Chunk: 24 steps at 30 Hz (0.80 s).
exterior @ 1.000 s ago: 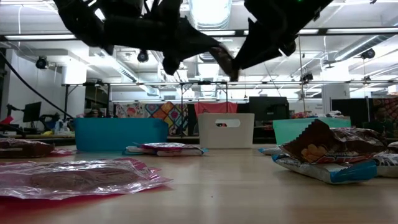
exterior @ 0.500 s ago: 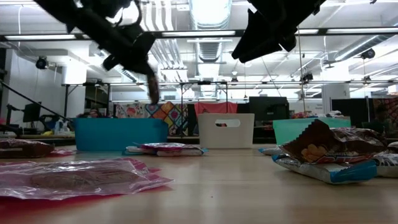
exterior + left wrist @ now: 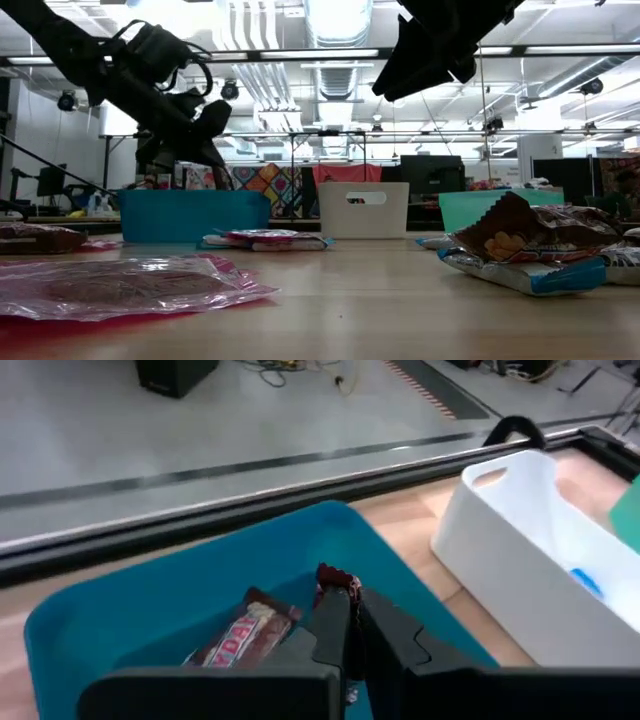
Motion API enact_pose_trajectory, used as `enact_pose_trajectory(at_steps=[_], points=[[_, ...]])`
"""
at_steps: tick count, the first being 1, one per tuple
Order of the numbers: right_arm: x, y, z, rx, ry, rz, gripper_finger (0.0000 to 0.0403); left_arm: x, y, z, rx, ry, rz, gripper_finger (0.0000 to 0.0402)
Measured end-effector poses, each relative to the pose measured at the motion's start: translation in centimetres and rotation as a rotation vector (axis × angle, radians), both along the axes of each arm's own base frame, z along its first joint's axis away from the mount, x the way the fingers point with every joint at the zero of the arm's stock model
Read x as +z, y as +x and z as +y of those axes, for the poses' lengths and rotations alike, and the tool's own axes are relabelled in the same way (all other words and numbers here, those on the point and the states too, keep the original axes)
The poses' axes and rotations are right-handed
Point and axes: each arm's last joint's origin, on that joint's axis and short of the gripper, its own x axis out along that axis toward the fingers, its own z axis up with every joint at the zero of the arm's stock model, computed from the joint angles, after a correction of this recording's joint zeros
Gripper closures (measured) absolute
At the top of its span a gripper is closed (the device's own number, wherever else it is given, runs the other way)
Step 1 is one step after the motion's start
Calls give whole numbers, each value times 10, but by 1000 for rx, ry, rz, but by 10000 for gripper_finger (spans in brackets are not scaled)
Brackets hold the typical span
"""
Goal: Sort candy
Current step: Put the brown chocolate into the blue bin
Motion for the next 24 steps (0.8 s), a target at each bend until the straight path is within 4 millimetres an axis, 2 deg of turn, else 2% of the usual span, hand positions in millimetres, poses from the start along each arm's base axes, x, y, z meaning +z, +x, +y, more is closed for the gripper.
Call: enact_pose_trajectory(at_steps=[10, 16, 24], points=[[-1, 0, 0, 0, -1, 4, 229, -21, 4, 3, 51, -62, 60, 401], [-1, 0, 0, 0, -1, 4, 229, -24, 10, 6, 66, -68, 79, 398], [-1, 0, 0, 0, -1, 4, 229, -28, 12, 7, 72, -72, 87, 370]])
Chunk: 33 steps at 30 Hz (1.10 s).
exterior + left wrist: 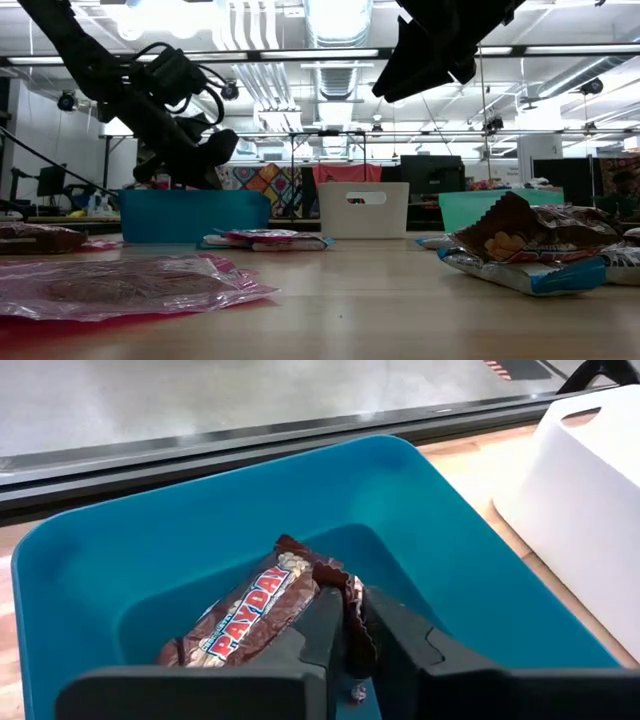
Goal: Sort candy
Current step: Put the brown chocolate into the blue bin, then put the white chocolate into the white bin
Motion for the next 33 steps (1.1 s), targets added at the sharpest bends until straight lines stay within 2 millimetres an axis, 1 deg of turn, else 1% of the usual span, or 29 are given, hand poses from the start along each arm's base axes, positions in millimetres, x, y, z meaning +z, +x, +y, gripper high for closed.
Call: enact_pose_trajectory(at_steps=[5, 11, 17, 21, 25, 33], points=[[0, 0, 0, 0, 0, 0, 229, -1, -1, 0, -1, -4, 8, 348], [0, 0, 0, 0, 1, 0, 229, -1, -2, -1, -2, -12, 20, 312], [0, 0, 0, -5, 8, -4, 229, 2, -6, -4, -31, -38, 29, 282], [0, 0, 0, -4, 7, -4, 229, 6, -10, -6, -36, -45, 39, 274], [0, 0, 0, -4, 7, -4, 229, 14, -13, -8, -35, -73, 91, 274], [0, 0, 0, -1, 8, -1, 229, 36, -12, -7, -75, -108, 269, 274]])
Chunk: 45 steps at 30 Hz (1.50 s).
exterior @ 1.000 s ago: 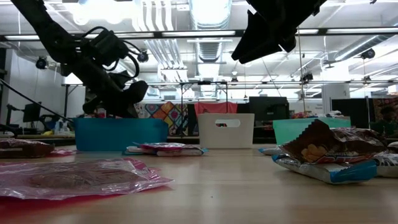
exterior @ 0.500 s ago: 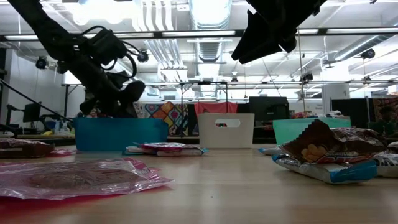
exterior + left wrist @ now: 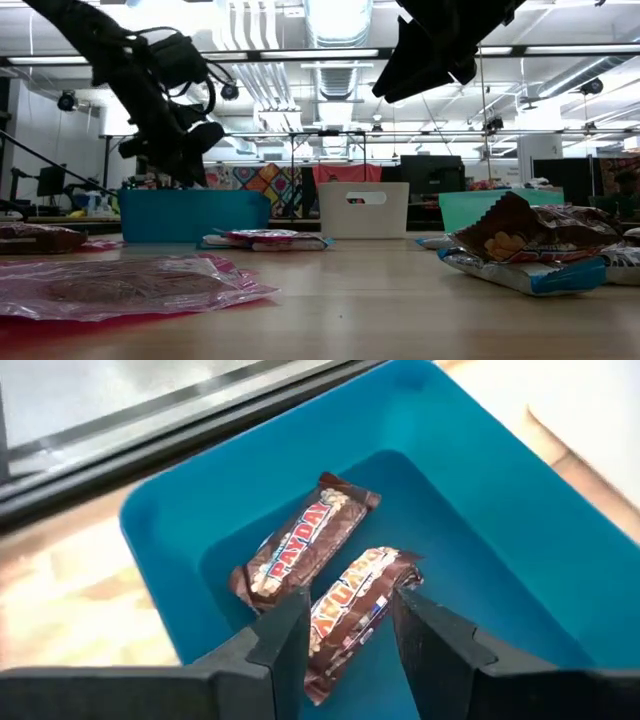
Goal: Sort candy
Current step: Put the white chocolate into the white bin
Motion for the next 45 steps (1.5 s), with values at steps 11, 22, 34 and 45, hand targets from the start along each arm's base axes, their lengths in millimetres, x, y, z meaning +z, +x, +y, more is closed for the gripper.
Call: enact_pose_trajectory(at_steps=[11, 22, 34, 45], points=[[-3, -2, 2, 45, 92, 38, 229, 43, 15, -10, -172, 67, -7, 274], [-13, -10, 0, 64, 361, 175, 229, 73, 29, -81, -578, 247, -225, 274], [-24, -20, -11, -111, 550, 305, 229, 81, 31, -130, -803, 261, -335, 274], [-37, -12, -10, -206, 525, 496, 229, 79, 32, -129, -789, 296, -299, 273]])
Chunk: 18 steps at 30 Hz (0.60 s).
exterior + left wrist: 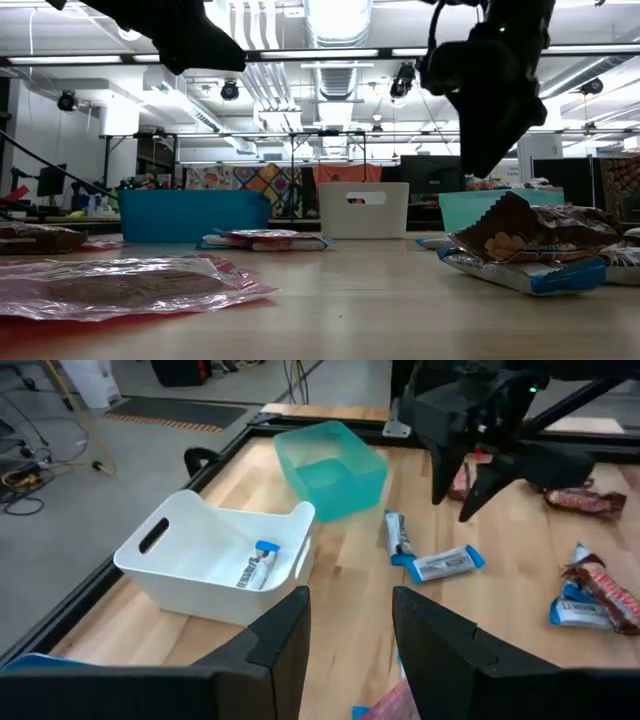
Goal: Sort candy
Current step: Put the white chocolate into the white bin
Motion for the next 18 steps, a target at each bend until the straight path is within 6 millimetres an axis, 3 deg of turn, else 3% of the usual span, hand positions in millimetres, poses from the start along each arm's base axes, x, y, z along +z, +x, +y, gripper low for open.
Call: enact_pose_trajectory(at_steps=[9, 18], points=[[-20, 27, 8, 74, 51, 80, 227, -1, 0, 0, -7, 21, 10, 273], [-48, 36, 9, 64, 41, 165, 181, -1, 0, 0, -7, 23, 16, 274]])
